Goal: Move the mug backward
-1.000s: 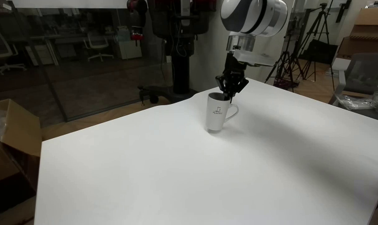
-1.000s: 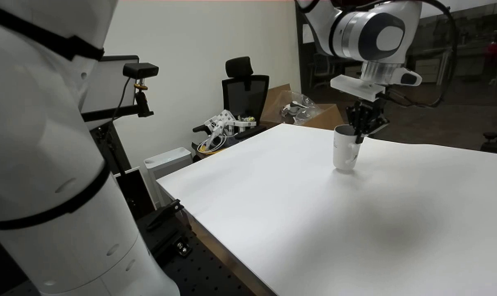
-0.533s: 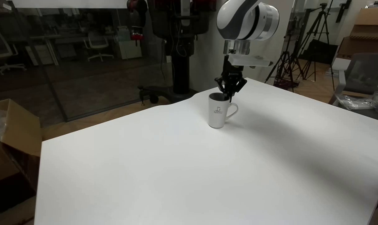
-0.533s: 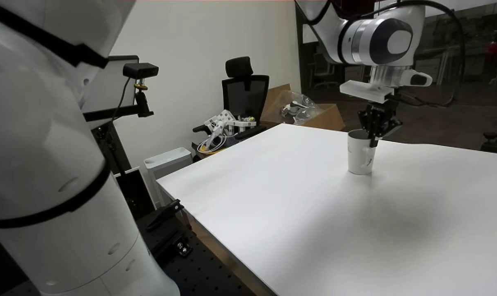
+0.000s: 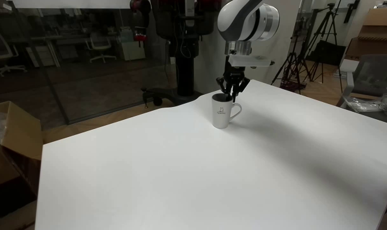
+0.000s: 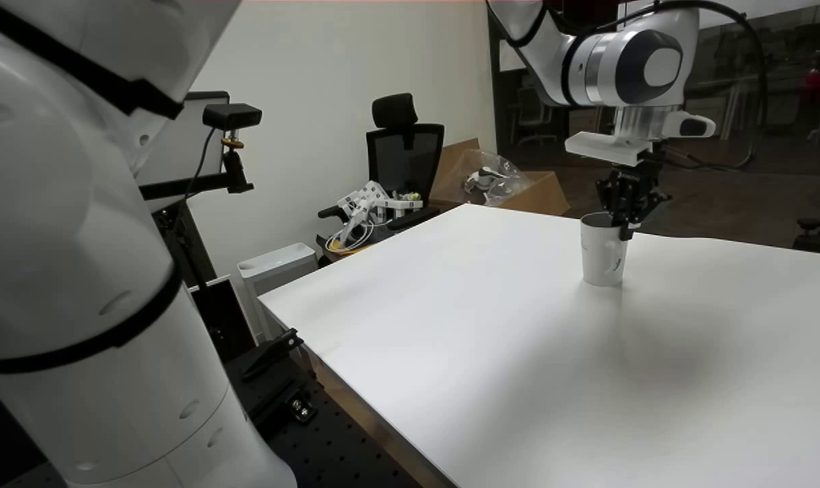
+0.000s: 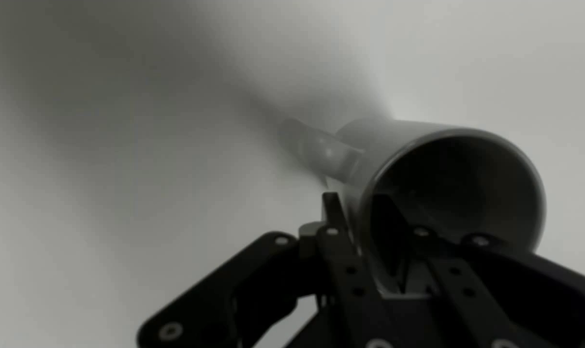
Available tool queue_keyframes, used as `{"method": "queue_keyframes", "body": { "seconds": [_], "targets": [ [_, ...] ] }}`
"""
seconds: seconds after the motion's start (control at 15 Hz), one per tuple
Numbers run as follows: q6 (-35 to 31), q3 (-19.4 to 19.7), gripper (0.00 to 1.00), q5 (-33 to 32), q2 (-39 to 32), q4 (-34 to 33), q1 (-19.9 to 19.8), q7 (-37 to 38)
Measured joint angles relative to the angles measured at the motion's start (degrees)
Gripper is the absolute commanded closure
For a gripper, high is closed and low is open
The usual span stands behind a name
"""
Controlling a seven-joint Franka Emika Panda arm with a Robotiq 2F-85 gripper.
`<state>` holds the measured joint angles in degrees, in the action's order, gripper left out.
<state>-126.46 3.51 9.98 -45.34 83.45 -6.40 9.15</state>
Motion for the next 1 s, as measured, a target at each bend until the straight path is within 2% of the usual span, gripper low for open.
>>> {"method": "queue_keyframes", "body": {
  "seconds": [0.33,0.47,1.0],
  "targets": [
    [0.1,0.0,0.11,0.0,-0.3,-1.0,0.4,0.1],
    [0.1,-0.1,0.01,0.0,0.1,-1.0,0.7,0.1],
    [0.6,-1.8,0.00,0.0,6.4,2.8,2.0,-0.5]
  ]
}}
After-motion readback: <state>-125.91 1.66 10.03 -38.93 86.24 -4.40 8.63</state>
